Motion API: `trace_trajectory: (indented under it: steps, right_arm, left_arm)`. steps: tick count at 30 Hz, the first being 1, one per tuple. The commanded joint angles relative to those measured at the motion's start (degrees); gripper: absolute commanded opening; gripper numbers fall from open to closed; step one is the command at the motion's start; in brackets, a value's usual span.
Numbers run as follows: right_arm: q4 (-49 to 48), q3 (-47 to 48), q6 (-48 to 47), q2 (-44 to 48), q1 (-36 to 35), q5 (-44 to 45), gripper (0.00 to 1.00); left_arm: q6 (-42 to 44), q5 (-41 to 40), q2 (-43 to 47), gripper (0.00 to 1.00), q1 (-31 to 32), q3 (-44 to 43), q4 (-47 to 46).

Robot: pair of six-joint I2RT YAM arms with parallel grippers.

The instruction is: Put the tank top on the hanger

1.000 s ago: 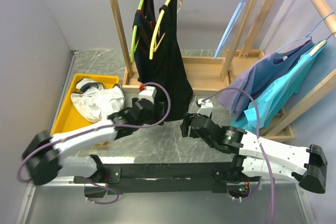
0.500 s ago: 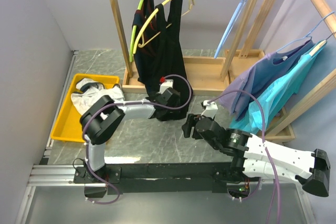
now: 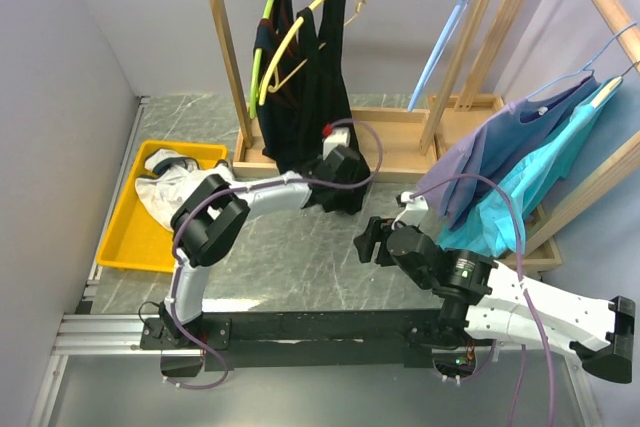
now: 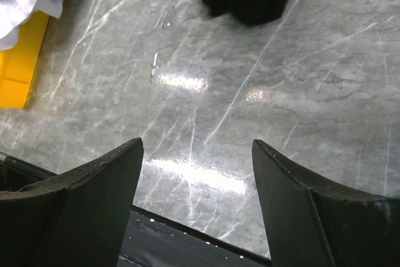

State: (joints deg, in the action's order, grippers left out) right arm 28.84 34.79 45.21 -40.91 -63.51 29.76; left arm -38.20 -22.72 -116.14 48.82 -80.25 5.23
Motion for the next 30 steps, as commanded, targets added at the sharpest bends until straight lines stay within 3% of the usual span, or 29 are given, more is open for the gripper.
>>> trace_trajectory:
  steps: [1,5,9,13,15,17,23,30]
  right_arm:
    - [0.8,3.4,-0.6,1.0,-0.4,3.0,0.78]
    - [1.3,4.2,-1.1,-0.2,-0.4,4.0,0.78]
    - [1.7,5.5,-1.6,-1.3,-0.4,4.5,0.78]
    - [1.8,5.6,-1.9,-1.5,-0.3,4.3,0.78]
    - [2.2,5.5,-1.5,-1.5,-0.3,4.3,0.78]
    - [1.8,5.1,-1.6,-1.3,-0.3,4.0,0.78]
    - [1.3,4.3,-2.1,-1.5,-0.3,3.1,0.78]
    - [0.3,3.5,-2.6,-0.3,-0.4,2.8,0.79]
  left_arm:
    - [5.4,0.1,2.1,0.01,-2.5,-12.9,-1.2]
    - [8.7,0.7,-4.0,0.01,-5.2,-27.3,-0.2]
    - [9.1,2.8,-8.7,0.02,-8.0,-35.6,-0.9]
    - [10.1,6.9,-14.7,0.16,-9.6,-41.5,2.1]
    - [10.2,9.5,-14.7,0.58,-9.7,-38.9,1.1]
    - [10.1,10.9,-11.5,0.81,-9.5,-29.9,-2.8]
    - [11.9,13.2,4.6,0.99,-6.5,-8.7,-12.1]
    - [10.8,10.4,20.2,0.99,-2.3,9.0,-11.8]
